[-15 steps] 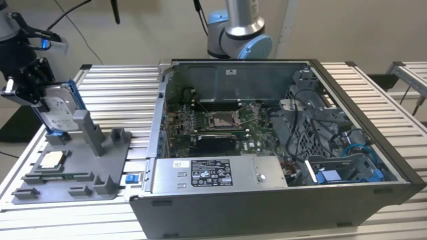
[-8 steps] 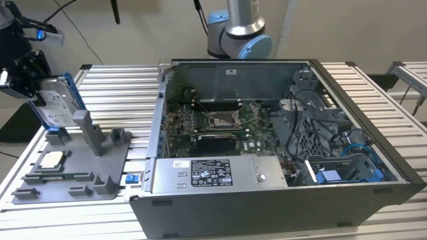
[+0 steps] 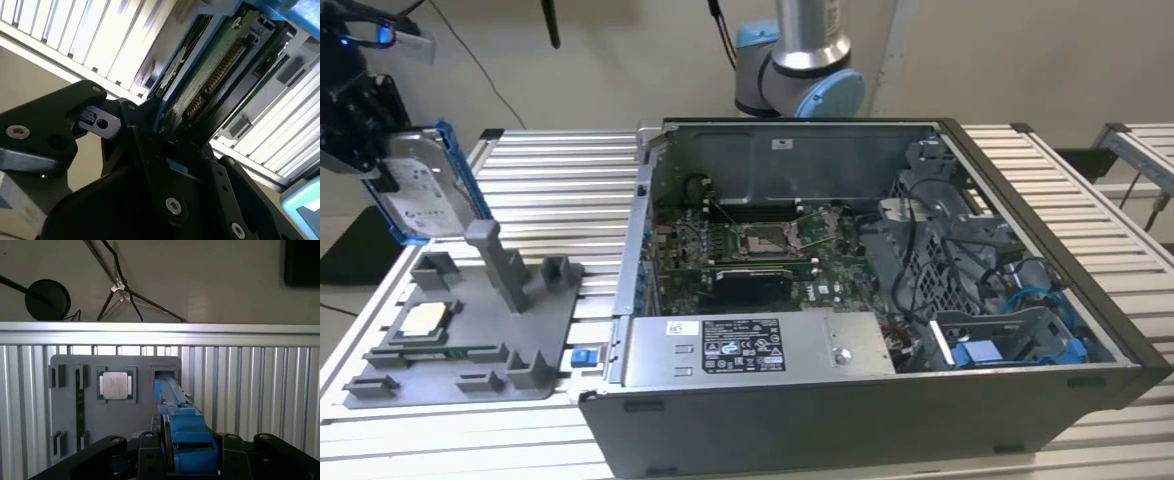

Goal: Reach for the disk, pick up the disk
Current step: 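Pick up the disk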

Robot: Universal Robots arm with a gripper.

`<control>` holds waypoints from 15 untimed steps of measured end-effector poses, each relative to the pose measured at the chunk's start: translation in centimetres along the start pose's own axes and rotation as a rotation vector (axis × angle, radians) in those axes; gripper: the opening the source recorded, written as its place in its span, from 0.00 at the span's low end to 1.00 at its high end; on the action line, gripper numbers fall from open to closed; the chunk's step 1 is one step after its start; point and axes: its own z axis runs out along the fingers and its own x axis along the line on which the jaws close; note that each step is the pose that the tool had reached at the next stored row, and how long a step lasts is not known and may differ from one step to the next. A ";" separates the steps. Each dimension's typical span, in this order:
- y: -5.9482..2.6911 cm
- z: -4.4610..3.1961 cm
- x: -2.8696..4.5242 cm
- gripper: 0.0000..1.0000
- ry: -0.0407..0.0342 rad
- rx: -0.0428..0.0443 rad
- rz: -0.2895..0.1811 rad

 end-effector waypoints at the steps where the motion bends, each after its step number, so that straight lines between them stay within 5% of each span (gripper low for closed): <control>1: 0.01 -0.45 -0.02 0.00 0.0000 0.0002 0.000; 15: 0.05 -6.82 -0.30 0.00 0.0000 0.0002 0.000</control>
